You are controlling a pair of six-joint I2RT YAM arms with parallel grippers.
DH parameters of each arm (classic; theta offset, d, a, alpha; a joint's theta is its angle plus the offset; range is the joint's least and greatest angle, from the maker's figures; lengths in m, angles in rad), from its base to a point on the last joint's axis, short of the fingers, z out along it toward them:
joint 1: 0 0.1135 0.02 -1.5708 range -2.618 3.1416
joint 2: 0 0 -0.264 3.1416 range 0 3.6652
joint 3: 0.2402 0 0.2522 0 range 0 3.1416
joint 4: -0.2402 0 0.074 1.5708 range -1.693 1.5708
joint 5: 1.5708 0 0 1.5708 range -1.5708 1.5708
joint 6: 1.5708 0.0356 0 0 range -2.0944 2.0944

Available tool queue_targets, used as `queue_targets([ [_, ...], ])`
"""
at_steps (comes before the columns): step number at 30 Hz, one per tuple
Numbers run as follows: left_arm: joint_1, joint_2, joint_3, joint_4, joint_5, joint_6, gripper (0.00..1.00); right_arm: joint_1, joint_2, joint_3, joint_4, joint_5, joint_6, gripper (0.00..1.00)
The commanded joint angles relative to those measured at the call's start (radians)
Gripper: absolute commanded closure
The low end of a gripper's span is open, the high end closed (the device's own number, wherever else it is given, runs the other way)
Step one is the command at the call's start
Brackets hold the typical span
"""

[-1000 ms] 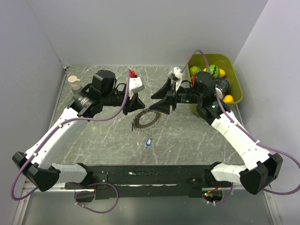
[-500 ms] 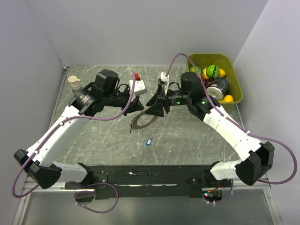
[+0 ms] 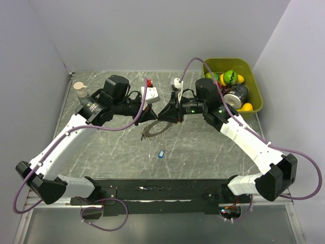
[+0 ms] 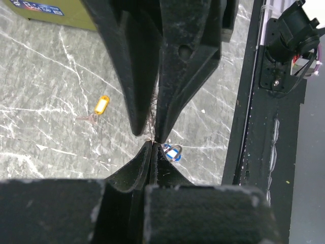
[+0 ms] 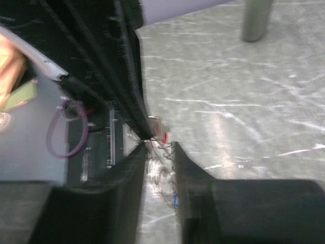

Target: Put the keys on the keyring

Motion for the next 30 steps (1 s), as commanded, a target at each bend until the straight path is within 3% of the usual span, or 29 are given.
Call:
queue_targets([
  [1, -0.007, -0.014, 0.043, 0.061, 0.051, -0.004, 0.99, 0.006, 0.012, 0.029, 0.031, -0.034, -0.002, 0.82],
  [3, -0.007, -0.020, 0.040, 0.067, 0.053, -0.008, 0.99, 0.007, 0.015, 0.034, 0.026, -0.039, -0.005, 1.00],
  [18, -0.007, -0.076, -0.034, 0.190, 0.019, -0.053, 0.99, 0.004, -0.043, -0.015, 0.120, -0.071, 0.038, 1.00],
  [21, -0.002, -0.101, -0.058, 0.225, -0.045, -0.073, 0.93, 0.001, -0.059, -0.041, 0.178, -0.074, 0.075, 1.00],
  [25, 0.032, -0.138, -0.092, 0.282, -0.052, -0.114, 0.63, -0.012, -0.076, -0.069, 0.244, -0.097, 0.127, 1.00],
  [27, 0.078, -0.165, -0.113, 0.328, 0.012, -0.160, 0.55, -0.020, -0.092, -0.086, 0.284, -0.097, 0.156, 1.00],
  [30, 0.148, -0.198, -0.162, 0.426, 0.109, -0.235, 0.53, -0.040, -0.131, -0.127, 0.403, -0.098, 0.237, 1.00],
])
